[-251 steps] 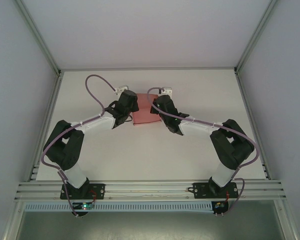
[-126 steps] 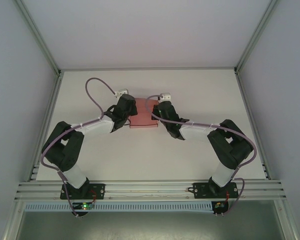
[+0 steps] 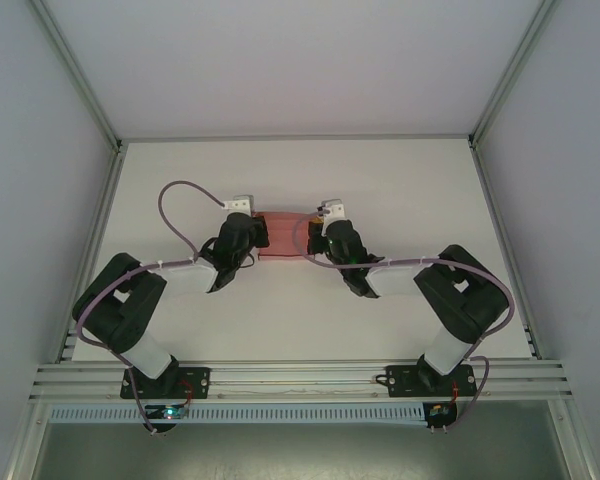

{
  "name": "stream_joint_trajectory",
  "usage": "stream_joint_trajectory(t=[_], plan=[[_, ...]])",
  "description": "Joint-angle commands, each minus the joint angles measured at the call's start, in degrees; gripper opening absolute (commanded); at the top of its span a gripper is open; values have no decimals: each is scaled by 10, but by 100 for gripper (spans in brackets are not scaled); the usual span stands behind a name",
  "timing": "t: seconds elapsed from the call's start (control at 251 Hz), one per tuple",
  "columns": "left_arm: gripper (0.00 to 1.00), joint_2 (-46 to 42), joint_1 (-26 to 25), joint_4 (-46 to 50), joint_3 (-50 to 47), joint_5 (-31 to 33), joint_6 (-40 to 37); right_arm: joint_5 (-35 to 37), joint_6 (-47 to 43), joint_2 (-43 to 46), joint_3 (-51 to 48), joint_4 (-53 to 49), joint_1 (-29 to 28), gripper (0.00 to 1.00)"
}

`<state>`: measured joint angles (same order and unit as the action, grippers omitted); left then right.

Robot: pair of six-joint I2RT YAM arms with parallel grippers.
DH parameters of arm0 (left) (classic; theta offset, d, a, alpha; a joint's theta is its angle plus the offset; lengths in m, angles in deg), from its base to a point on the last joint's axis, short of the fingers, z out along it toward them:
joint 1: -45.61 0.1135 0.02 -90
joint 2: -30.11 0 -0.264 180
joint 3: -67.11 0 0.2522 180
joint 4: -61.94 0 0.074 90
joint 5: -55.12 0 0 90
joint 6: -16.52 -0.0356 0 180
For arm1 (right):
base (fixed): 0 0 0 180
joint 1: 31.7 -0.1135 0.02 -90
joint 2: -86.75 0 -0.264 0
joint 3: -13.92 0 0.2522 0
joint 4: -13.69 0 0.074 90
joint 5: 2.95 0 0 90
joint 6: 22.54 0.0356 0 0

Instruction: Assemble paper box

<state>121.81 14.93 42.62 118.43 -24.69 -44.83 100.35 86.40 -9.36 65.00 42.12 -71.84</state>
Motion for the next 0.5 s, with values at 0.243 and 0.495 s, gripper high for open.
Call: stream_joint_trajectory(t=[0.243, 0.495], plan=[[4, 23, -68, 37, -74, -45, -10, 26, -35, -37, -55, -22, -59, 1], [16, -25, -69, 125, -73, 1, -25, 61, -49, -27, -80, -19, -69, 0]])
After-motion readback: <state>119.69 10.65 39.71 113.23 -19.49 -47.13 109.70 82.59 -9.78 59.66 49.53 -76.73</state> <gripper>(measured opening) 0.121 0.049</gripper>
